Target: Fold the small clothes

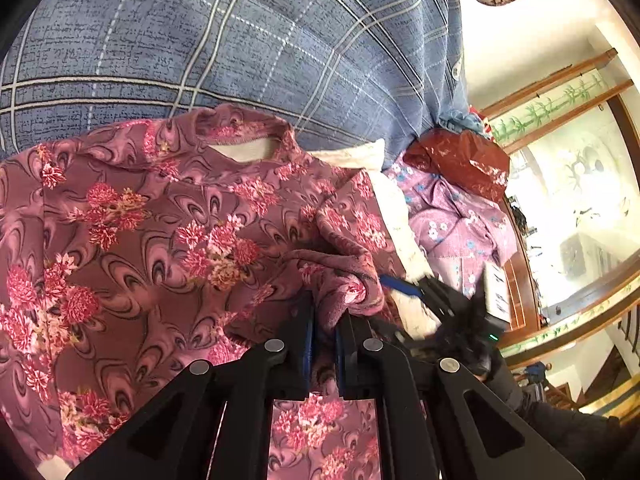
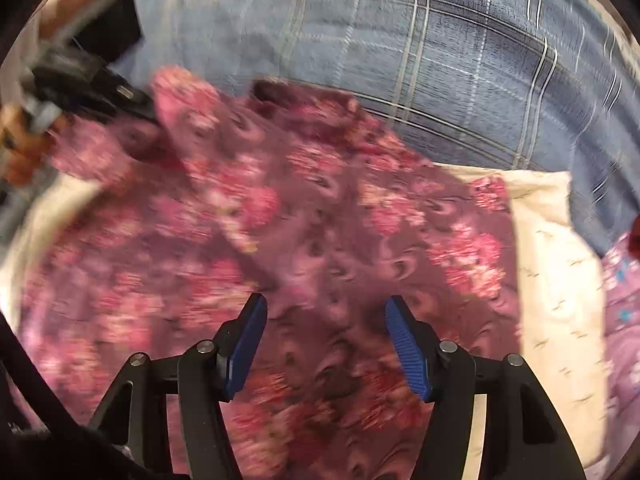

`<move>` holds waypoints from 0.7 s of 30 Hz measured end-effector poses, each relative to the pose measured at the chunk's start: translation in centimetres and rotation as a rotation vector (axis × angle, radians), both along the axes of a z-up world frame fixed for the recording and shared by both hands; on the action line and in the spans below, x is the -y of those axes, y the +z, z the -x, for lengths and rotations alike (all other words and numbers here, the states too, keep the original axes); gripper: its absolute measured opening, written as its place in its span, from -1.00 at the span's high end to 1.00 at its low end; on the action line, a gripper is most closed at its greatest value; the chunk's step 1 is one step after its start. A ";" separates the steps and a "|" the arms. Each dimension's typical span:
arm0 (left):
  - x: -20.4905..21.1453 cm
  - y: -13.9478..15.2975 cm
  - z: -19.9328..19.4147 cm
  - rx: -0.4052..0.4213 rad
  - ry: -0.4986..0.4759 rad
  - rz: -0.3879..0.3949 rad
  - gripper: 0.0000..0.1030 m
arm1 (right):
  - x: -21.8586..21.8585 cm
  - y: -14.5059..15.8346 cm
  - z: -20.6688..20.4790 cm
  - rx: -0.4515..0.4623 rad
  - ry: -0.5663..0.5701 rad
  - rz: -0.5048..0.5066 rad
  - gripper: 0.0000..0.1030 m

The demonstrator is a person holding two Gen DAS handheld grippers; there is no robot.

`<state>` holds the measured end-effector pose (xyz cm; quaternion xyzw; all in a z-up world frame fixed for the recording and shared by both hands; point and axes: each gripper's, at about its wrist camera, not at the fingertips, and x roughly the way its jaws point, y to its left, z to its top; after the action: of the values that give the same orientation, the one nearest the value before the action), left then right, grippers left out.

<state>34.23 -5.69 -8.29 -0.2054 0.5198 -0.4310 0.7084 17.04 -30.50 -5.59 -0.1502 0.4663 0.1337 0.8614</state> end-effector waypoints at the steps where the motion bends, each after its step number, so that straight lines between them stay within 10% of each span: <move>1: 0.0 0.1 -0.1 -0.008 -0.015 -0.004 0.89 | 0.1 -0.2 -0.5 0.007 -0.009 0.035 0.13; 3: -0.2 0.5 -0.1 -0.014 -0.031 -0.007 0.89 | 0.5 -0.1 -1.6 0.005 -0.041 0.064 0.70; 9: -2.7 2.0 0.1 -0.030 -0.087 0.034 0.86 | 2.1 3.7 -2.7 0.027 -0.031 -0.104 0.75; 14: -5.3 -3.4 -3.0 -0.170 0.056 -0.152 0.63 | 0.9 0.4 -4.6 -0.080 -0.024 -0.033 0.00; 21: -9.1 -4.5 -0.7 -0.166 0.121 -0.014 0.33 | 4.9 2.6 -3.0 -0.073 -0.106 -0.226 -0.09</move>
<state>34.94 3.38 -12.81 -0.2666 0.5661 -0.3653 0.6892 20.03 -35.40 -3.01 -0.0223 0.4865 0.1450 0.8613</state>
